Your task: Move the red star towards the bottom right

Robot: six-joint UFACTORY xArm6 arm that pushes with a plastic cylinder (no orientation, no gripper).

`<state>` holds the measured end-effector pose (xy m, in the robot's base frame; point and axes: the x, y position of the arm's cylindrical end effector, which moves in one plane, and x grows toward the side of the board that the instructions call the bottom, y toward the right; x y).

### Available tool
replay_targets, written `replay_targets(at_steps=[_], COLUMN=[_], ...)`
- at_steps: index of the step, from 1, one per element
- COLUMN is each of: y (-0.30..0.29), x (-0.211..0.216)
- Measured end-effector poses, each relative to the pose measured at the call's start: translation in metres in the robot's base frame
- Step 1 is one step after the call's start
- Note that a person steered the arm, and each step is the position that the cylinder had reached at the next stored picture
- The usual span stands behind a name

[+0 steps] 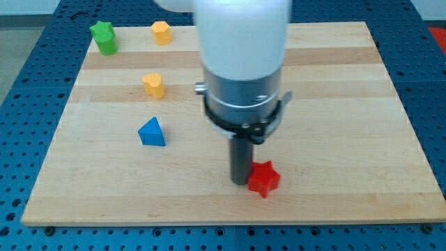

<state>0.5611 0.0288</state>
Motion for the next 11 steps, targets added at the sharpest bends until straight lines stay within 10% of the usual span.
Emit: replay_targets(at_steps=[11], y=[0.119], x=[-0.017])
